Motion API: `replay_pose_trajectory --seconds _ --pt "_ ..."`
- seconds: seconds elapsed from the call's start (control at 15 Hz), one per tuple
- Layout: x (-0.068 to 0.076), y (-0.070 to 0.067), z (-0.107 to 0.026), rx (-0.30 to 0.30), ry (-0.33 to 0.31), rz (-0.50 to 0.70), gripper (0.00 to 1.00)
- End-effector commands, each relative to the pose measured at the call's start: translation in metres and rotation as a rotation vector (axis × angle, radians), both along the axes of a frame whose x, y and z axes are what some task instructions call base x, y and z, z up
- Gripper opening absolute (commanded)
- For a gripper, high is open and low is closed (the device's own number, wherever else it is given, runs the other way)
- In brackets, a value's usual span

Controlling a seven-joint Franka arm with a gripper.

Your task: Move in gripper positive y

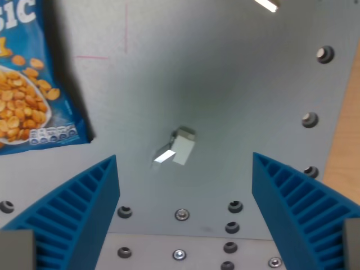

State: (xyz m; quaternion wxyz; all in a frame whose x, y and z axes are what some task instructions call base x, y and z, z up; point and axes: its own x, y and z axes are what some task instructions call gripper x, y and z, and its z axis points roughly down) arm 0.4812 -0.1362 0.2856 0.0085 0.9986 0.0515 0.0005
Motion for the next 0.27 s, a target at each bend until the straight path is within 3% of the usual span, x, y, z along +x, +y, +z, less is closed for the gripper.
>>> replay_pose_trajectory --seconds 0.07,0.27 --pt "0.007 -0.016 0.002 0.013 0.015 0.019 1.00" --pt "0.008 -0.031 0.002 0.013 0.015 0.019 1.00"
